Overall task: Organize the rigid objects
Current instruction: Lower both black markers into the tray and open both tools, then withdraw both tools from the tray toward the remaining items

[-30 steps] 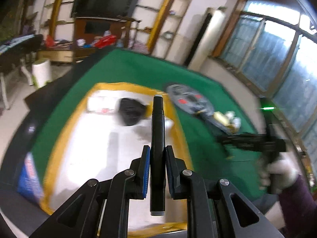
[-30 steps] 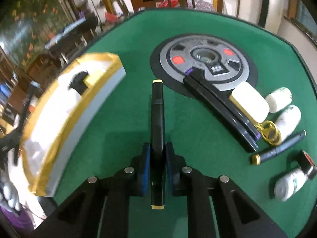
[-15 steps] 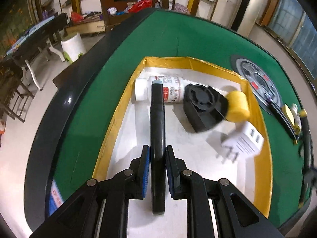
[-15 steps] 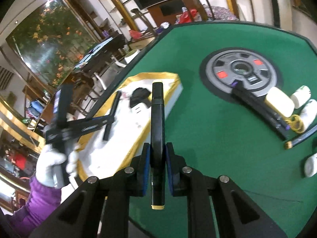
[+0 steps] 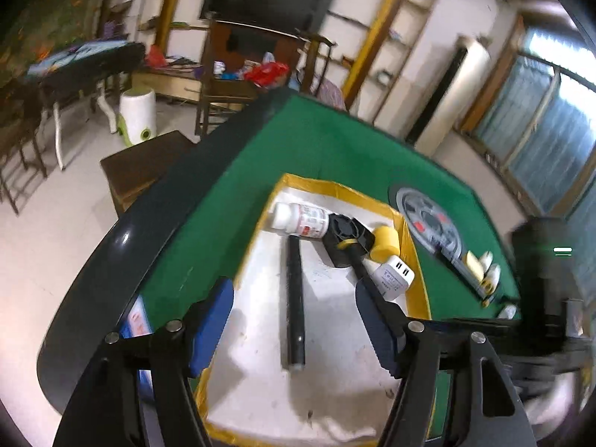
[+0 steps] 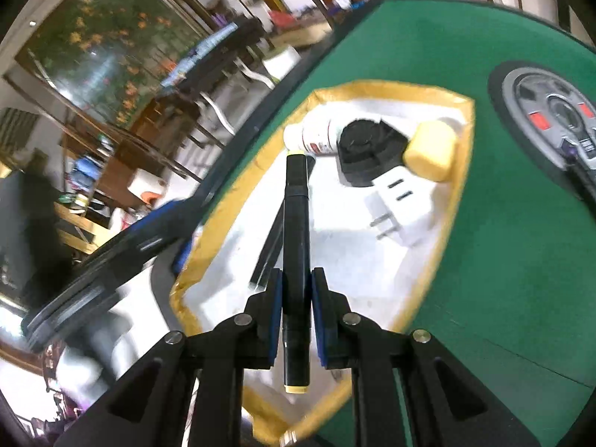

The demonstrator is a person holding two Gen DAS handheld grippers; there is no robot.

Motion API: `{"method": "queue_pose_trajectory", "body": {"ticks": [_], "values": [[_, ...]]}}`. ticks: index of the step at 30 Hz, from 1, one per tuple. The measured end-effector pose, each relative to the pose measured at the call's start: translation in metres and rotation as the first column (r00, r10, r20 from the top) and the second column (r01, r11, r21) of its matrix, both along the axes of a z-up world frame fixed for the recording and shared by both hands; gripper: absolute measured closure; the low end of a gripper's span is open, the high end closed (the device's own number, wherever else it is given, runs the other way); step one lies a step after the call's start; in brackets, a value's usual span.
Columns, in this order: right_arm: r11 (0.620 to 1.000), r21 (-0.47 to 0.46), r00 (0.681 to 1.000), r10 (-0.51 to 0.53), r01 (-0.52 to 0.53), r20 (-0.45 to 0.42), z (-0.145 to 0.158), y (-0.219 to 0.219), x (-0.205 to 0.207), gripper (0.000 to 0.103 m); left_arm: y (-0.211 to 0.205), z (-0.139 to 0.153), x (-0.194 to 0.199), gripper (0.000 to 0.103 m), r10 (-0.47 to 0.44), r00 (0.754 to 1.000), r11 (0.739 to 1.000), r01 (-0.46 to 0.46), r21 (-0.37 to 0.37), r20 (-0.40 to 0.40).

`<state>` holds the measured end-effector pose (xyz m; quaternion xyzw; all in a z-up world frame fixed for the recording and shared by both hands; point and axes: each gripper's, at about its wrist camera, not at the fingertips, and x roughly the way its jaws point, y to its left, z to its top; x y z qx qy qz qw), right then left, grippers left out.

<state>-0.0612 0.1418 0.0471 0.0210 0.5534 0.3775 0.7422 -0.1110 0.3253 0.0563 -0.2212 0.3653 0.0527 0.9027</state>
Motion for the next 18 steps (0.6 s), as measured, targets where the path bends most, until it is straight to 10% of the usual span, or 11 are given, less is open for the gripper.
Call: {"method": "queue_pose_trajectory", "body": {"ticks": [9,18], "values": [[0.997,-0.081,1.0,-0.008,0.01,0.028,-0.02,0.046,0.004,0.081,0.014,-0.006,-0.012,0.031,0.034,0.999,0.998,-0.033,-0.057,0.024],[0.99,0.002,0.941,-0.133,0.139,0.313,0.039,-0.052,-0.011,0.051,-0.029,-0.006,-0.013,0.031,-0.073,0.997,0.996,0.075,-0.043,0.033]]}}
